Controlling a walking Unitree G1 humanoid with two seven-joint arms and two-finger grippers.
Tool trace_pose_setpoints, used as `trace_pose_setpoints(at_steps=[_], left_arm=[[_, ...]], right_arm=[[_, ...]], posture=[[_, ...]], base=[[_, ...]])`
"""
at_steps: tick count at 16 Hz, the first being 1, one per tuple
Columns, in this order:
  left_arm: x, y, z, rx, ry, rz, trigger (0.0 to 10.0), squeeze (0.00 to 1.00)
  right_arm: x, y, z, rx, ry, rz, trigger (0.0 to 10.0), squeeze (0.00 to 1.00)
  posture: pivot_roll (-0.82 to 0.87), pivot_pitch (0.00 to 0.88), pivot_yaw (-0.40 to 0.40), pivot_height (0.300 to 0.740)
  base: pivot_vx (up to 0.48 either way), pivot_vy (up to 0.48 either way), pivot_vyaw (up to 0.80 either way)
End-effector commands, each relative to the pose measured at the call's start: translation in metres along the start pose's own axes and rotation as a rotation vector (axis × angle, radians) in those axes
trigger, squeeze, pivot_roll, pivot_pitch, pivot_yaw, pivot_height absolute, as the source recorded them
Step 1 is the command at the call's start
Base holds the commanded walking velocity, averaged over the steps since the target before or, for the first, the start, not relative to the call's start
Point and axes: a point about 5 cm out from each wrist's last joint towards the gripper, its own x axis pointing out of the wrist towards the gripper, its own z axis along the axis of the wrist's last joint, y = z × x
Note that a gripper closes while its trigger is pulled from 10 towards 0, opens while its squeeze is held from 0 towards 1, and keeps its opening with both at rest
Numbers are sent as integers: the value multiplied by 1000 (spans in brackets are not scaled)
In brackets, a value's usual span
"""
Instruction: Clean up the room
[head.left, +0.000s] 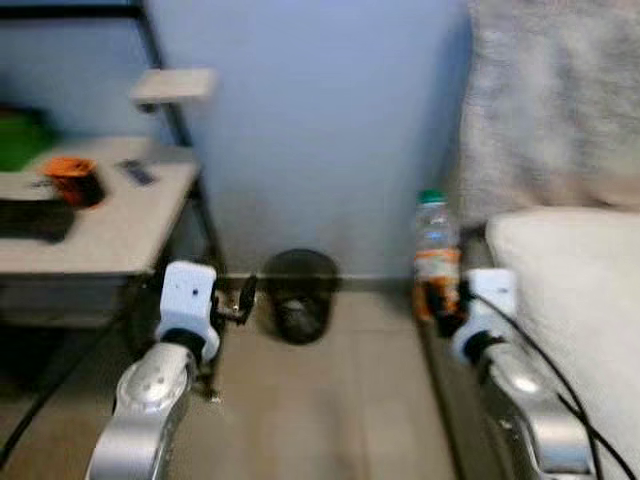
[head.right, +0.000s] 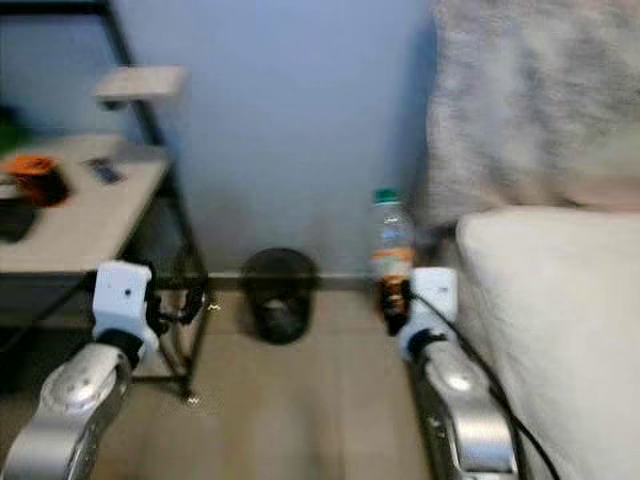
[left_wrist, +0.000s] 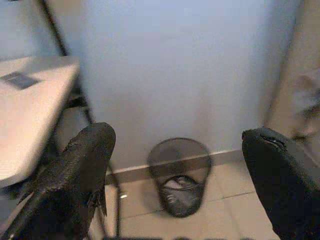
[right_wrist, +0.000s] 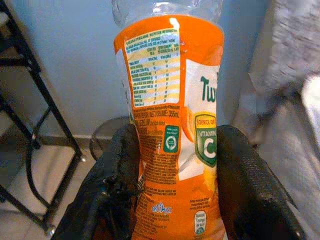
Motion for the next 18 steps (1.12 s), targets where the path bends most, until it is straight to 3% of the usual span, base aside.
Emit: trace_pose_setpoints(at_steps=[1,5,8,18], left_arm=[[-1,6,3,25,-27,14,10000,0],[-3,10,-3,33,-12,14,10000,0],[-2,13,-4,40,-7,22,10000,0],[5,10,-4,43,6,2,10000,0]], right_arm=[[1,7,2,25,-17,24,10000,0],[-1,1,0,27,-17,4,10000,0],[2,3,2,-48,-29,-33,10000,0],[4,5,4,-18,-45,-11,10000,0]], posture=[[-75,0,29,740],[-75,6,34,740],[-76,6,37,740],[-72,15,31,740]], base=[[296,0,0],[299,0,0],[295,0,0],[300,0,0]])
